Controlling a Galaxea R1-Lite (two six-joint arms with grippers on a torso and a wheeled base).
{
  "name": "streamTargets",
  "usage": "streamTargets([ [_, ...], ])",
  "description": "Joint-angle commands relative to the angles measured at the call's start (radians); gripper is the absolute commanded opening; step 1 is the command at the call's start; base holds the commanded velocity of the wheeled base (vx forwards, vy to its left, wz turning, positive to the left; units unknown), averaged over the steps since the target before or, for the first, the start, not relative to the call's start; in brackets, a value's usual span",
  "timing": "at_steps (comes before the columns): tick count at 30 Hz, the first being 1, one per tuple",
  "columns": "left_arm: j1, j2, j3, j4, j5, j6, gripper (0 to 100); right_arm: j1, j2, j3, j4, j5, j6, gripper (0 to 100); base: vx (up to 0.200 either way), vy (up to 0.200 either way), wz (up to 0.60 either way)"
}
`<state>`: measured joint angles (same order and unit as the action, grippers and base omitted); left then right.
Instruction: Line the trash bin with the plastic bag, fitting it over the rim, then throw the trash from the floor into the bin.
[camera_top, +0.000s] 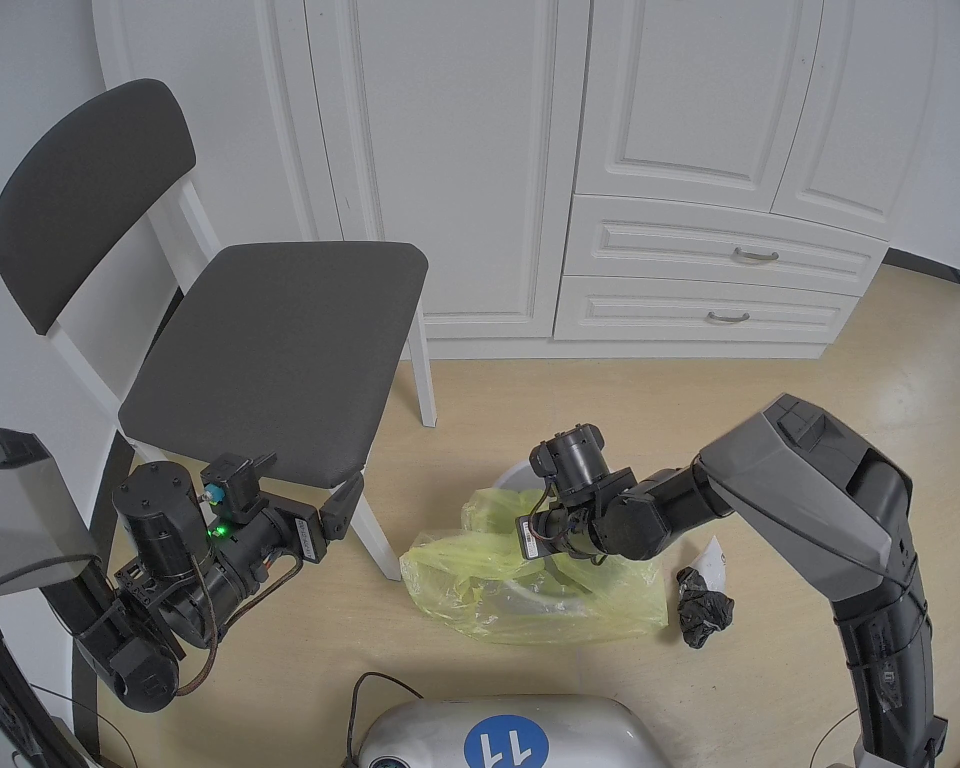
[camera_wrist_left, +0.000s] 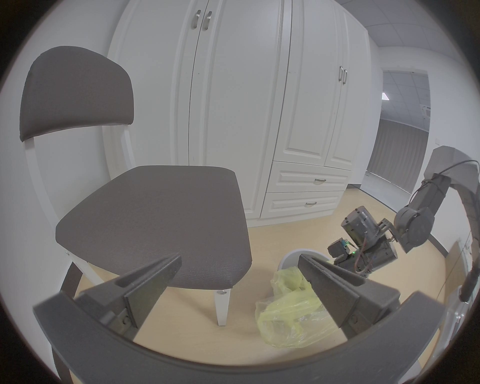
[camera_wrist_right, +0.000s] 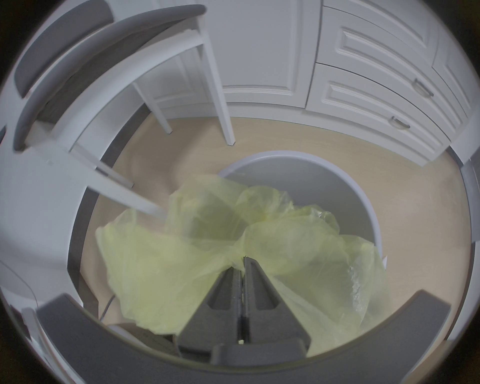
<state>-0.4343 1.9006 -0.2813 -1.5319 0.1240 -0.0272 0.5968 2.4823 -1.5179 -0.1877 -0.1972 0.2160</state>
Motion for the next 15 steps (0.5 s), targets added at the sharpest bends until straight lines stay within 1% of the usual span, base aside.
streamTargets([
  [1, 0.008, 0.005, -0.003, -0.001, 0.0, -0.002, 100, -0.043, 0.159, -0.229, 0.129, 0.019, 0.029, 0, 0.0, 0.0, 0.0],
  [4, 0.009, 0.006, -0.003, -0.001, -0.001, -0.002, 100, -0.063, 0.199, -0.329, 0.212, 0.015, 0.036, 0, 0.0, 0.0, 0.0],
  [5, 0.009, 0.008, -0.004, -0.001, -0.001, -0.002, 100, -0.078, 0.234, -0.401, 0.263, 0.012, 0.042, 0, 0.0, 0.0, 0.0],
  [7, 0.009, 0.017, -0.007, -0.001, -0.001, 0.0, 100, -0.095, 0.267, -0.472, 0.304, 0.001, 0.043, 0, 0.0, 0.0, 0.0],
  [10, 0.014, 0.02, -0.009, -0.001, -0.001, 0.0, 100, -0.111, 0.303, -0.482, 0.346, -0.011, 0.04, 0, 0.0, 0.0, 0.0],
  [15, 0.014, 0.018, -0.009, -0.001, -0.001, -0.002, 100, -0.12, 0.306, -0.482, 0.347, -0.011, 0.04, 0, 0.0, 0.0, 0.0],
])
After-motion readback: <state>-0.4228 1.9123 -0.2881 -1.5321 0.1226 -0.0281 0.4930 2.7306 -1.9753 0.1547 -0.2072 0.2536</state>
